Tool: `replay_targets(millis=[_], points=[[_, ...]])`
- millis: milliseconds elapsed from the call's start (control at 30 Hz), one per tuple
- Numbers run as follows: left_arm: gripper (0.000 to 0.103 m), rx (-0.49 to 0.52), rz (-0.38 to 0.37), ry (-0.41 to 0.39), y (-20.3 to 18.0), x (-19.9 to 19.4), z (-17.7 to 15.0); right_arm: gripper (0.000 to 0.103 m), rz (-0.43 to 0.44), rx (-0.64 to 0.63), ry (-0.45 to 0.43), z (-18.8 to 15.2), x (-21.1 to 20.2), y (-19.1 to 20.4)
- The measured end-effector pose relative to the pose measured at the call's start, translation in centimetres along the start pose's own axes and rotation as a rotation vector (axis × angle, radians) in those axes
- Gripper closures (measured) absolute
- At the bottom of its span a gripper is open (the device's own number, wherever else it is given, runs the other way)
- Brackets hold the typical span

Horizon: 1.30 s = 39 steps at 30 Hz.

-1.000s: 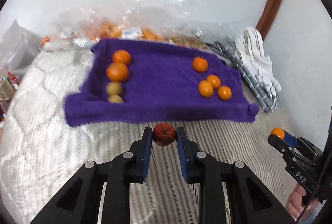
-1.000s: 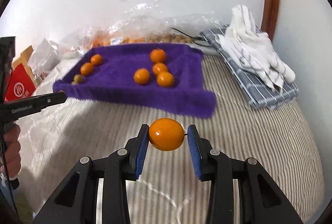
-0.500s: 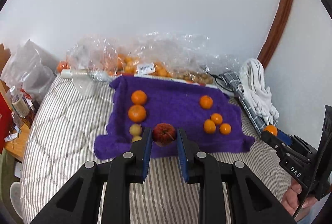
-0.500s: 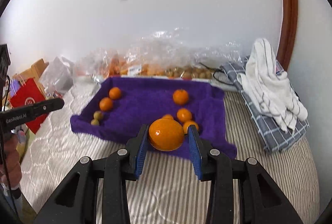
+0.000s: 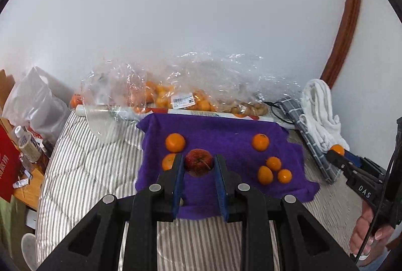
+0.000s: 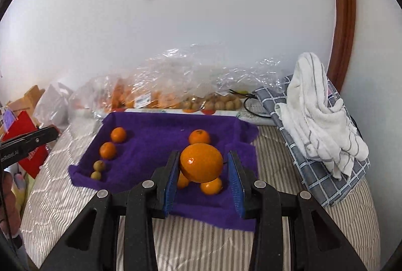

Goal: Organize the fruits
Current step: 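Carry the left tool's red fruit onto the towel while the right tool carries its orange, then open the left tool on the towel while the right tool releases its orange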

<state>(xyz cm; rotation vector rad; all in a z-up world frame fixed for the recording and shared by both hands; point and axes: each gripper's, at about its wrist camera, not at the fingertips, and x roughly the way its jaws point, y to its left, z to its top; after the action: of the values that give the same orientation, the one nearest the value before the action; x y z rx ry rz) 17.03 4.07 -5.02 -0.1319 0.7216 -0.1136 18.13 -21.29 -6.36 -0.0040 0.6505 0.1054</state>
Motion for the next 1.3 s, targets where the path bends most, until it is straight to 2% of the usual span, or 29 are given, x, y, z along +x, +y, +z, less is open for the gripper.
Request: replay_targets(millis=[200,433,667,933,1167,1233,1300], points=[[0.080,-0.014,0.024,0.047,0.6,4.2,1.0,0.065,-0.015,0.024,0.050,0.9,4.5,-1.6],[0.080,0.015,0.011,0.149,-0.7,11.1,0.5,0.065,-0.006,0.044,0.133,0.8,11.1,-2.4],[0.080,0.048,0.013,0.204,-1.9,15.0,0.1,0.065,0.007,0.029,0.192,0.9,15.6,-2.1],[0.080,0.099,0.042,0.229,-2.6,16.4,-0.9,0.065,-0.004,0.016,0.219,0.2,17.4,-2.0],[0.080,0.075,0.026,0.243,-2.3,16.0,-1.2,0.065,-0.003,0.020,0.240,0.1,17.2,-2.0],[0.077,0.075,0.025,0.240,-2.3,15.1,-1.2,0.062,-0.010,0.024,0.244,0.2,16.5,-1.9],[0.067,0.069,0.026,0.236,-2.2,14.0,-1.2,0.051,0.000,0.029,0.244,0.4,15.2,-1.8]])
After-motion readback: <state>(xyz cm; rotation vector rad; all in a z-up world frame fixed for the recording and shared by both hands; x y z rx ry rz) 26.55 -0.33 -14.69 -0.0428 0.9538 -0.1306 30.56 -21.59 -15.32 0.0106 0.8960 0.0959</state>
